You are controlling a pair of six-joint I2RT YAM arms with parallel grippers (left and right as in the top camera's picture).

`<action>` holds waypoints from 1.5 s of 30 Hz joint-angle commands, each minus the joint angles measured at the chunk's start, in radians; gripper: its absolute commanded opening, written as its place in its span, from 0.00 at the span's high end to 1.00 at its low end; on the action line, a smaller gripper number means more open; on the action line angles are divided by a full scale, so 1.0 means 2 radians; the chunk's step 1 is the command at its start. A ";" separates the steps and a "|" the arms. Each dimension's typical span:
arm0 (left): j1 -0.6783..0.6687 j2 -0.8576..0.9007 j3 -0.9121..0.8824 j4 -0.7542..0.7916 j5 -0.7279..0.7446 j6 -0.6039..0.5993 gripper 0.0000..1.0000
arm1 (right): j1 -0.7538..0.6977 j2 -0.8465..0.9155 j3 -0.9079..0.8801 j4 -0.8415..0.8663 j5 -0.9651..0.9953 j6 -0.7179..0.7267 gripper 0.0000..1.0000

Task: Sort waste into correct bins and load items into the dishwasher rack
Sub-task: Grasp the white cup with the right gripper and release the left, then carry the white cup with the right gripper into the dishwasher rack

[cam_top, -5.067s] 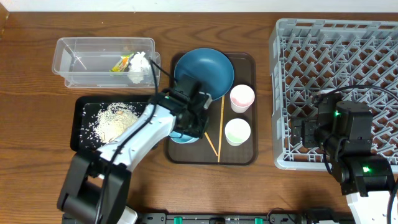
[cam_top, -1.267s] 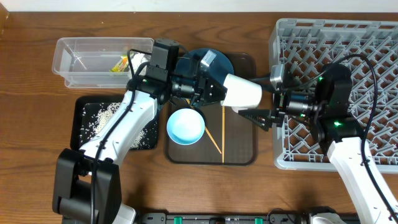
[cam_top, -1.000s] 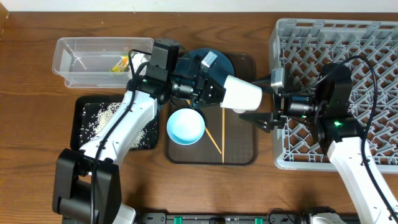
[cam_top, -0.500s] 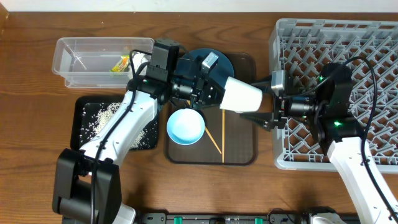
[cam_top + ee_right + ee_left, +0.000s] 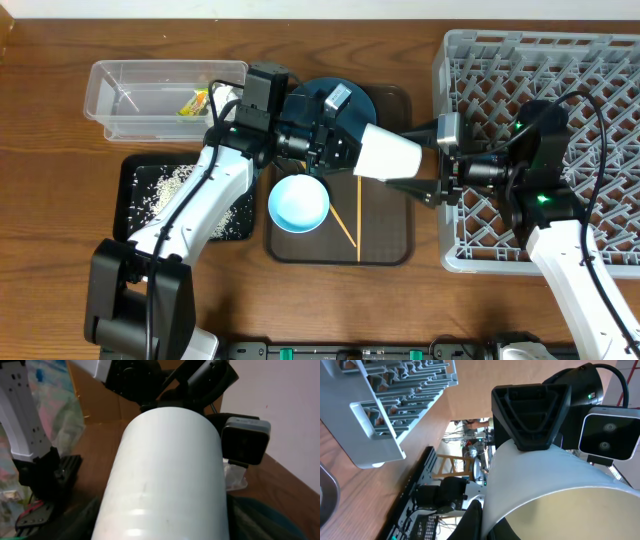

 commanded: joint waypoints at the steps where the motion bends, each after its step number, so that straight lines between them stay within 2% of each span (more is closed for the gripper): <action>1: 0.001 0.002 0.003 0.003 -0.005 -0.002 0.94 | 0.008 0.002 0.008 0.009 -0.031 -0.007 0.30; 13: 0.001 0.002 0.003 0.003 -0.005 0.002 0.93 | 0.008 0.002 0.008 0.008 -0.030 -0.004 0.40; 18: 0.002 0.002 0.002 0.002 -0.006 0.049 0.79 | 0.008 0.002 0.008 0.004 -0.016 0.040 0.39; 20: 0.004 0.002 0.002 0.001 -0.016 0.060 0.70 | 0.008 0.002 0.008 -0.002 -0.005 0.056 0.43; 22: 0.011 0.002 0.002 -0.005 -0.033 0.077 0.64 | 0.008 0.002 0.008 -0.012 0.023 0.082 0.51; 27: 0.035 0.002 0.002 -0.079 -0.130 0.136 0.55 | 0.008 0.002 0.008 -0.065 0.098 0.105 0.72; 31: 0.062 0.001 0.002 -0.189 -0.258 0.198 0.52 | 0.005 0.002 0.008 -0.093 0.168 0.111 0.99; 34: 0.081 -0.002 0.002 -0.248 -0.307 0.231 0.53 | -0.002 0.002 0.008 -0.108 0.229 0.129 0.99; 38: 0.113 -0.016 0.002 -0.301 -0.320 0.275 0.53 | -0.025 0.000 0.012 -0.115 0.265 0.153 0.99; 40: 0.130 -0.030 0.002 -0.320 -0.350 0.281 0.52 | -0.044 -0.003 0.023 -0.130 0.279 0.173 0.99; 45: 0.156 -0.079 0.002 -0.347 -0.451 0.292 0.52 | -0.101 -0.005 0.099 -0.250 0.354 0.185 0.99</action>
